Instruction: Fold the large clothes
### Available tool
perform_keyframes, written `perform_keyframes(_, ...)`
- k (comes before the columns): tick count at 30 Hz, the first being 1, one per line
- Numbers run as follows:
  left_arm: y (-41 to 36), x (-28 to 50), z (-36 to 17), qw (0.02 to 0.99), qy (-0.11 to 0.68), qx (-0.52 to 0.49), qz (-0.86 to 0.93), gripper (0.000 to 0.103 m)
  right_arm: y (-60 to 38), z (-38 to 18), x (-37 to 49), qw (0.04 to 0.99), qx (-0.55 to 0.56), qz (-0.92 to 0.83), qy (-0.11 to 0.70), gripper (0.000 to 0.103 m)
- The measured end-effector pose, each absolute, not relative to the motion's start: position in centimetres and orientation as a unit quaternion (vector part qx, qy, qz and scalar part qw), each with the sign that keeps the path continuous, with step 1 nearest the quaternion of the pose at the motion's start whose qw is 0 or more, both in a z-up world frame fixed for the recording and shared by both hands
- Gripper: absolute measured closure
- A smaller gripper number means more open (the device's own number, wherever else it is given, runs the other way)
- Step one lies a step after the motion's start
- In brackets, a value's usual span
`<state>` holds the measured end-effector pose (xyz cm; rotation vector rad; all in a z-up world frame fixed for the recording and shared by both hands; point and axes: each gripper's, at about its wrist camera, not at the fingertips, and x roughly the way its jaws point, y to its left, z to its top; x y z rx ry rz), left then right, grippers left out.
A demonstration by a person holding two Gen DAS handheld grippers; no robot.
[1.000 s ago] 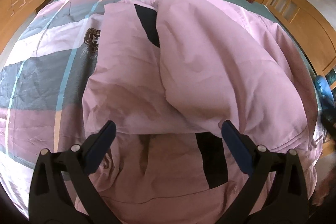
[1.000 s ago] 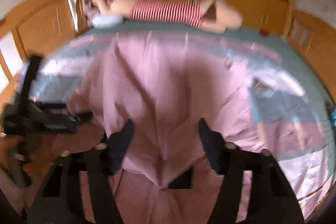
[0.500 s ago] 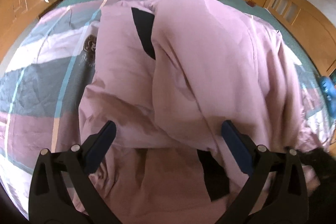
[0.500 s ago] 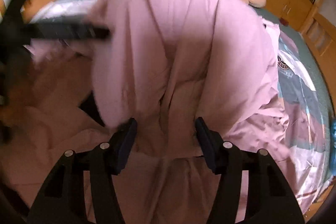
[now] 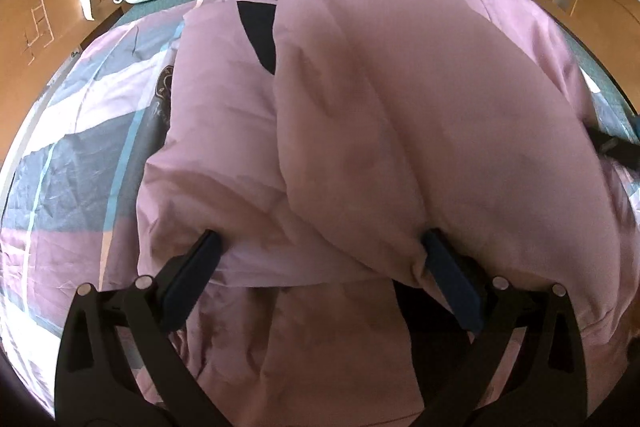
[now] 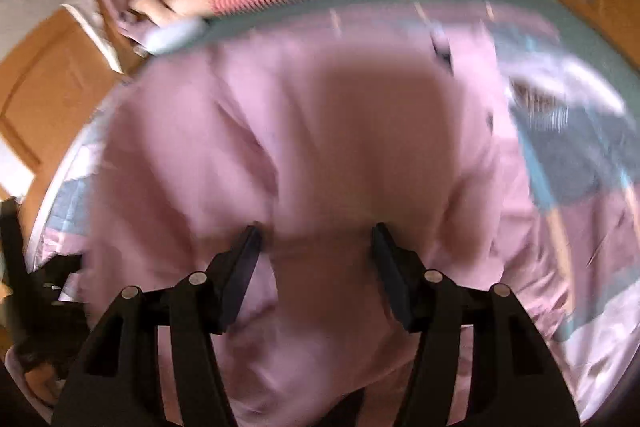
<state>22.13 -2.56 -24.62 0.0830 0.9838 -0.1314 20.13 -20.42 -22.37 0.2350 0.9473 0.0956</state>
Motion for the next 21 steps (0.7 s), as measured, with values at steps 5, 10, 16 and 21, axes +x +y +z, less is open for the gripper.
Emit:
perform_keyframes(5, -2.5, 22.0, -24.7, 0.881, 0.468, 0.039, -0.065, 0.002, -23.1, -21.7, 19.3, 0.884, 0.158, 0.035, 0.439, 0.047)
perform_keyframes(10, -2.6, 20.3, -22.3, 0.914, 0.4, 0.058, -0.039, 0.002, -21.2, -19.8, 16.6, 0.917, 0.103, 0.021, 0.384, 0.043)
perform_keyframes(16, -3.5, 17.7, -19.7, 0.941, 0.327, 0.063, -0.06, 0.002, -19.7, -21.5, 16.8, 0.912, 0.012, -0.025, 0.409, 0.043)
perform_keyframes(21, -4.3, 18.3, -20.8, 0.93, 0.354, 0.062, -0.074, 0.002, -19.6, -24.5, 17.7, 0.886, -0.017, -0.048, 0.46, 0.036)
